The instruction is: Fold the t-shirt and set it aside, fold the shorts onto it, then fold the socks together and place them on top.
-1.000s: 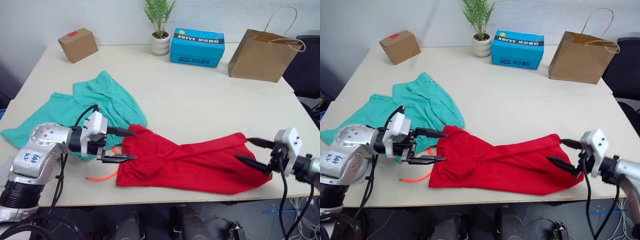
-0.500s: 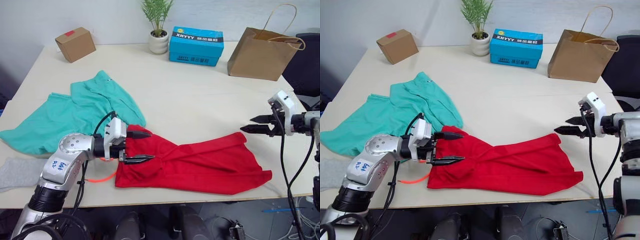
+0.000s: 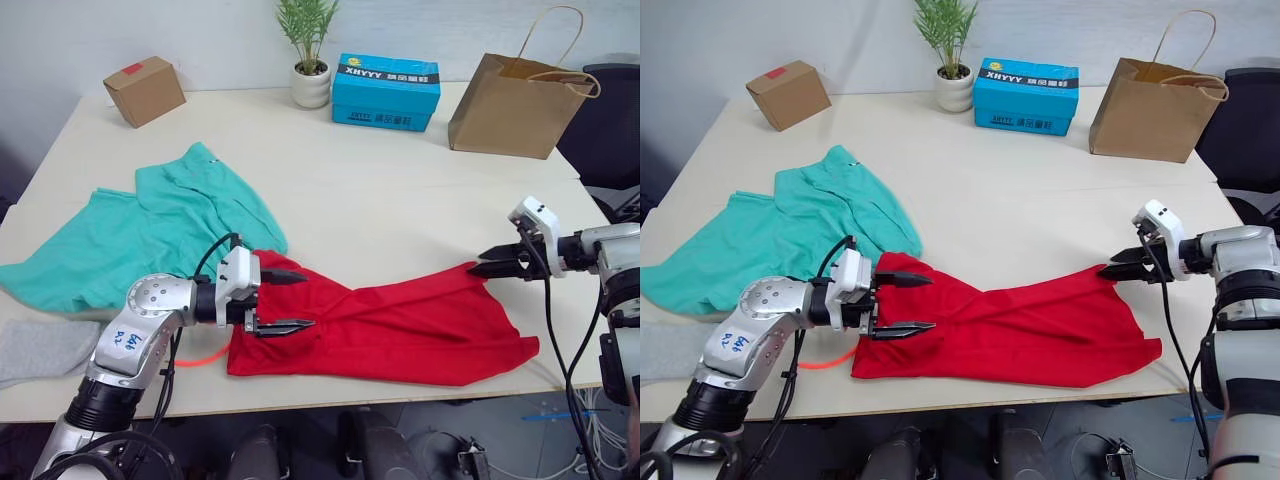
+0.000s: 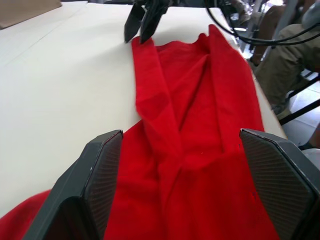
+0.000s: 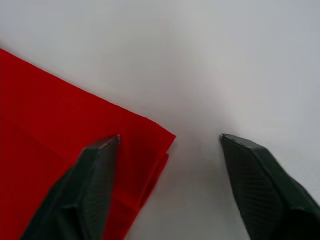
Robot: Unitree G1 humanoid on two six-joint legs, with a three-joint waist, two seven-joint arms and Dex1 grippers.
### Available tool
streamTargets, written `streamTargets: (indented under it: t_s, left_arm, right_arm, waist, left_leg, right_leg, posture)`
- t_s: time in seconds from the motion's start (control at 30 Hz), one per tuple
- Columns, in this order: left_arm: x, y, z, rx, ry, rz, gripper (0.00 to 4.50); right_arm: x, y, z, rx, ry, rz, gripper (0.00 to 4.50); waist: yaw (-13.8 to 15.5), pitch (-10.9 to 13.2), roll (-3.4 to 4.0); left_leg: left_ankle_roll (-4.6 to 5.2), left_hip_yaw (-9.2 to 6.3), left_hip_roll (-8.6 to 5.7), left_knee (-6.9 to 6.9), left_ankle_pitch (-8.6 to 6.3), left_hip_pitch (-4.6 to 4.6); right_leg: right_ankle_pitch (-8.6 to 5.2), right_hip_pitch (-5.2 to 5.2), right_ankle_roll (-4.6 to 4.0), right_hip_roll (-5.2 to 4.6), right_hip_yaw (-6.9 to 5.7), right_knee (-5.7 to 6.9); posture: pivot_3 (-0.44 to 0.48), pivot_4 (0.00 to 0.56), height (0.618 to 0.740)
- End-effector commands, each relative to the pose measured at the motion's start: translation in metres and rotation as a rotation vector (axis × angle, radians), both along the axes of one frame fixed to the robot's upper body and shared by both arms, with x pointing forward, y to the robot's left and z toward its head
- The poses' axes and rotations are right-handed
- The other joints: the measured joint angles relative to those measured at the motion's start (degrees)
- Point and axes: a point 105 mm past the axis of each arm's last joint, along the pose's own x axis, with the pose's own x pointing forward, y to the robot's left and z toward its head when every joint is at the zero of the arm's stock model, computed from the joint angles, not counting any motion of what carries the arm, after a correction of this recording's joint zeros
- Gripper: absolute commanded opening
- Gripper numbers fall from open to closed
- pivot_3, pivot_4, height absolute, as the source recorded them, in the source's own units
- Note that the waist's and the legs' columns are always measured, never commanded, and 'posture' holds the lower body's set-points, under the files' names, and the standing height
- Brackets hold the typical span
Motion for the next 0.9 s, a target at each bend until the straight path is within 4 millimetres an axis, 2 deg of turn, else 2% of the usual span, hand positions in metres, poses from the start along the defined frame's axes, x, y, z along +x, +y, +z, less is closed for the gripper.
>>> streamTargets:
  t_s: [0.03,0.2,0.23,0.33,0.43,0.63,0.8,0.9]
  left_arm:
    - [0.000,-0.002,0.010,-0.027,-0.049,-0.022,3.90]
    - [0.001,-0.005,0.017,-0.088,-0.104,-0.044,3.90]
    - [0.002,-0.005,0.018,-0.088,-0.098,-0.051,3.90]
    - [0.001,-0.005,0.019,-0.115,-0.066,-0.058,3.90]
    - [0.000,-0.004,0.018,-0.111,-0.061,-0.061,3.90]
    - [-0.002,-0.001,0.014,-0.120,-0.032,-0.039,3.90]
    - [0.000,0.001,0.010,-0.096,-0.020,-0.045,3.90]
    - [0.001,0.001,0.011,-0.101,-0.015,-0.040,3.90]
  right_arm:
    - [-0.003,0.001,0.008,0.029,-0.025,0.038,1.84]
    - [-0.004,0.000,0.016,0.020,-0.100,0.067,0.14]
    - [-0.005,0.000,0.020,0.009,-0.121,0.085,0.06]
    - [-0.011,-0.005,0.031,-0.017,-0.224,0.138,0.06]
    - [-0.015,-0.008,0.035,-0.027,-0.280,0.144,0.06]
    - [-0.031,-0.013,0.031,-0.076,-0.483,0.173,0.06]
    - [-0.053,-0.007,0.008,-0.129,-0.663,0.234,0.06]
    - [-0.054,-0.008,0.010,-0.129,-0.754,0.182,0.06]
  waist:
    - [0.02,0.00,0.00]
    - [0.05,0.00,0.00]
    - [0.02,0.00,0.00]
    - [0.08,0.00,0.01]
    - [0.14,0.00,0.00]
    - [0.30,0.00,0.00]
    - [0.34,0.00,0.00]
    - [0.14,0.00,0.00]
  left_leg:
    - [0.00,-0.01,0.00,0.00,0.00,0.00]
    - [0.00,0.00,-0.02,0.01,0.00,-0.01]
    - [0.00,0.00,-0.01,0.01,0.00,-0.01]
    - [0.00,-0.01,-0.01,0.00,0.00,-0.01]
    - [0.00,-0.02,-0.01,-0.02,-0.01,-0.01]
    - [0.00,-0.04,-0.02,0.01,0.00,0.00]
    - [-0.01,-0.05,0.00,0.00,-0.01,0.04]
    - [-0.02,-0.04,-0.02,0.02,-0.01,0.06]
  right_leg:
    - [0.00,0.00,0.00,0.00,0.00,0.00]
    - [0.00,0.00,0.00,-0.01,0.00,-0.01]
    - [0.00,0.00,0.00,-0.01,0.00,0.00]
    - [0.00,-0.01,0.00,-0.01,0.00,0.00]
    - [0.00,0.01,0.00,-0.01,-0.02,-0.04]
    - [0.00,0.04,0.01,-0.01,-0.03,-0.03]
    - [0.01,0.07,0.02,0.02,-0.03,-0.04]
    - [0.01,0.09,0.03,0.02,-0.01,-0.03]
  posture:
    - [0.000,0.150,0.740]
    - [0.000,0.150,0.740]
    - [0.000,0.150,0.740]
    - [0.000,0.150,0.740]
    - [0.000,0.150,0.740]
    - [0.000,0.150,0.740]
    - [0.000,0.150,0.740]
    - [0.000,0.150,0.740]
